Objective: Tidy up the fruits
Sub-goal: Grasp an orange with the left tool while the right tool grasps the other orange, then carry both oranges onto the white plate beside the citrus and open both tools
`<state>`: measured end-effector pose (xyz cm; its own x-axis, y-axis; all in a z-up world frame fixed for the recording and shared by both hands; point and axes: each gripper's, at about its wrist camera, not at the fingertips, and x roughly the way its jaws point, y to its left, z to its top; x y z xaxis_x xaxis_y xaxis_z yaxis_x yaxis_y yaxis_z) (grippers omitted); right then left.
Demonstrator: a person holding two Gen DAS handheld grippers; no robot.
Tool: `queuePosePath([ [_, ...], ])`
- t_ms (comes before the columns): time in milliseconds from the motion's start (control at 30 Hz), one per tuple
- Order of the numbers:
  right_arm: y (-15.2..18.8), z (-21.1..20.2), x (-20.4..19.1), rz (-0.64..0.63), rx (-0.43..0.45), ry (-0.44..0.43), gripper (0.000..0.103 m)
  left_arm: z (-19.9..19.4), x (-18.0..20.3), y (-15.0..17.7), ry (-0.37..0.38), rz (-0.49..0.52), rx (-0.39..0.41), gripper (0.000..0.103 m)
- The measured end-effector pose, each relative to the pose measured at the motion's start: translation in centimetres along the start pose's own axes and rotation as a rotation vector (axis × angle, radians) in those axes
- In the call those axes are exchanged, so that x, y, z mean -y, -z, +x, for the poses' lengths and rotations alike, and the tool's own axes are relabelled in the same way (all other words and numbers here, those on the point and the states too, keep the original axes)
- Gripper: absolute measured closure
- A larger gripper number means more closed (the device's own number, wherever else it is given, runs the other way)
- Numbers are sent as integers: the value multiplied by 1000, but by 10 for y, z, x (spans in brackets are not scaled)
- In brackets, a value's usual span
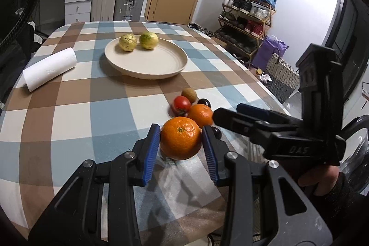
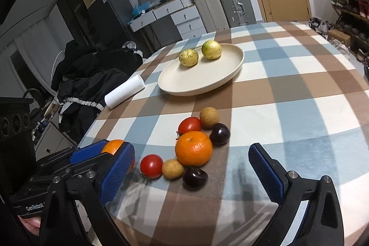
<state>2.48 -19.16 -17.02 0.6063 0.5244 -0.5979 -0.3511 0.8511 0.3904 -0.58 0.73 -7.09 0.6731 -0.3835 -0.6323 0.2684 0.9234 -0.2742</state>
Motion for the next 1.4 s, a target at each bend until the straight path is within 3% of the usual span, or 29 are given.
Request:
queuePosePath([
  [233, -4, 20, 0, 21, -55, 13, 26, -1, -15, -10, 3, -33, 10, 68],
  [400, -4, 27, 4, 31, -83, 12, 49, 1, -22, -16, -3, -46, 13, 68],
  [567, -5, 29, 8, 48, -94, -20, 61, 6, -24, -22, -12, -39, 10, 68],
  [767, -4, 25, 11, 57, -89, -42, 63, 12, -28, -31, -13, -53, 7, 68],
  [967, -11, 9, 17, 71, -23, -94, 63, 19, -41, -48, -10, -71, 14, 68],
  [1400, -94, 6, 34, 52, 76, -151, 63, 52, -85, -120, -74, -115, 57, 68],
])
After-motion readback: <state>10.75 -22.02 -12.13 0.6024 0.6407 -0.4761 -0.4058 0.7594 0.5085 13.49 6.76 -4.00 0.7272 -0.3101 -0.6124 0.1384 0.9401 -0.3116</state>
